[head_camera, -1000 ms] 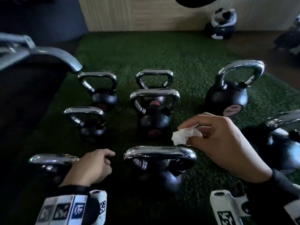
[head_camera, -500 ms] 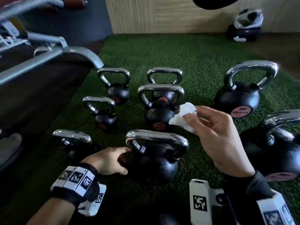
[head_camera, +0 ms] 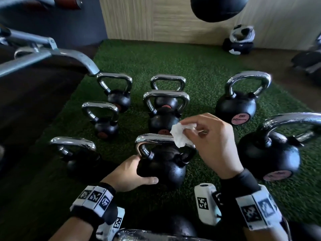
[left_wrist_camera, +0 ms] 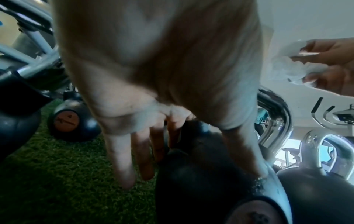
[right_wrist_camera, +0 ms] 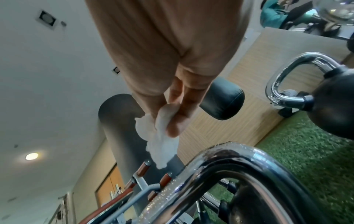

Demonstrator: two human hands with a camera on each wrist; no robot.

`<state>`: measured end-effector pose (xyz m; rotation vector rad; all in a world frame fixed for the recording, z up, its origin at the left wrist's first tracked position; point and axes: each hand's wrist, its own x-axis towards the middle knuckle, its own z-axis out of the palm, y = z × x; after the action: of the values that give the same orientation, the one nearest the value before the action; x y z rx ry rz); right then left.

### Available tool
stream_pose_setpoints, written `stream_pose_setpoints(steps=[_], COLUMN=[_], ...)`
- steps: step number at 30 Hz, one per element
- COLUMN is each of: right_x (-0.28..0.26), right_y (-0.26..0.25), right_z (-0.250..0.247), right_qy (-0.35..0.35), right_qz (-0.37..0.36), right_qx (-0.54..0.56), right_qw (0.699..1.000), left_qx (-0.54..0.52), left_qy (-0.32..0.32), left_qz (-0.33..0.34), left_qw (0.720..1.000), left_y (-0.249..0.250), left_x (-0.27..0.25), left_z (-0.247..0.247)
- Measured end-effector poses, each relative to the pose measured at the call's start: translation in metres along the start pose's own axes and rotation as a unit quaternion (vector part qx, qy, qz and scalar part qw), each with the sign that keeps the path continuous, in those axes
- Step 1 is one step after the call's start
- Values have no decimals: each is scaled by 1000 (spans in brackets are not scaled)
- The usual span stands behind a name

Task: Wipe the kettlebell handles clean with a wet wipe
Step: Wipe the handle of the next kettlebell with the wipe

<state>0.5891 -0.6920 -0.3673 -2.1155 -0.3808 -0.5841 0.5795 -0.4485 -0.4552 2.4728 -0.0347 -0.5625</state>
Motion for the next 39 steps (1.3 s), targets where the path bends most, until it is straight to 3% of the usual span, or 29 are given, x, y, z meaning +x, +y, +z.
stream_pose_setpoints(steps=[6, 10, 15, 17, 20, 29, 31, 33, 39], right_x=[2, -1, 3, 3, -3, -33, -41, -48, -56], right_y=[0, -5, -9, -6, 4, 24, 39, 48, 62], right_z=[23, 24, 33, 29, 13, 15, 5, 2, 2], right_qy=[-25, -110, -132, -138, -109, 28, 55, 63, 51], right_qz=[-28, -40, -115, -70, -23, -17, 22, 67, 104], right_qx=[-72, -139, -194, -169, -157, -119, -94, -52, -15], right_qw=[997, 983, 965, 973, 981, 992, 994, 994, 993], left_qx=[7, 30, 17, 22, 21, -35, -39, -41, -46], left_qy=[-14, -34, -33, -32, -28, -36, -38, -37, -32], left_qz=[-12, -17, -22, -27, -29, -2, 2, 4, 2], left_qw=[1000, 999, 999, 999, 999, 999, 999, 998, 998], left_y=[8, 7, 5, 7, 9, -1, -1, -3, -3], left_x=[9, 14, 12, 13, 14, 15, 17, 19, 21], left_z=[-5, -10, -6, -7, -5, 8, 8, 8, 8])
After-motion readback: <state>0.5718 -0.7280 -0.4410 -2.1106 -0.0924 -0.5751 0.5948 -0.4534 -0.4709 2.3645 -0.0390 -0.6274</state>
